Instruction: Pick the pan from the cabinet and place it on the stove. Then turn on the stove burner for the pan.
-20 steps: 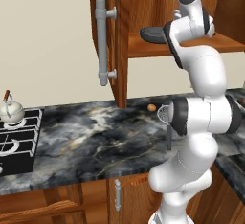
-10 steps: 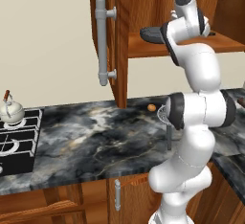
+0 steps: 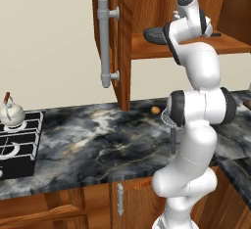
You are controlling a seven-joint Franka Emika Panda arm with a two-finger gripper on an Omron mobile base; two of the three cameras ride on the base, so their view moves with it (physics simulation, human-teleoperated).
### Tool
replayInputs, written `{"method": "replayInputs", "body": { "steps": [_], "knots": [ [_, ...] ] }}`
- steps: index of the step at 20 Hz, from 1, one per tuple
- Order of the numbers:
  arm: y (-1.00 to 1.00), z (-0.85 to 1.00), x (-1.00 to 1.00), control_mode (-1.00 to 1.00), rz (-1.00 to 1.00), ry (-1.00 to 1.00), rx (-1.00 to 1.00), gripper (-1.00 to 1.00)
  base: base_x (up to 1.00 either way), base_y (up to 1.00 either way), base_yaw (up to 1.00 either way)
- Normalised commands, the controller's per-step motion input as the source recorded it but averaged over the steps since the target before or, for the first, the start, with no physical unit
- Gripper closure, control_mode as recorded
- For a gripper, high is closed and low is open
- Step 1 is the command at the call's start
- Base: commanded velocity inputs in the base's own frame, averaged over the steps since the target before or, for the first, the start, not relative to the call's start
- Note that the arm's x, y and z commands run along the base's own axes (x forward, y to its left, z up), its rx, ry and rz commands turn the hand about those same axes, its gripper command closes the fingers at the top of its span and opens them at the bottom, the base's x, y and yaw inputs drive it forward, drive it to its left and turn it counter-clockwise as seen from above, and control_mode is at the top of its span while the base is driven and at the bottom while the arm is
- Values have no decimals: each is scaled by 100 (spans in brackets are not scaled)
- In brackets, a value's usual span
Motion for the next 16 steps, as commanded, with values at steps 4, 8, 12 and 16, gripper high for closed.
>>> {"method": "replayInputs", "body": {
  "steps": [4,8,12,16],
  "knots": [
    [-14,-7,14,-100,0,5,2,-100,0,0,0],
    [-8,-9,14,-100,0,5,2,-100,0,0,0],
    [-2,-11,16,-100,0,4,2,-100,0,0,0],
    [0,-4,22,-100,0,4,3,-100,0,0,0]
  ]
}}
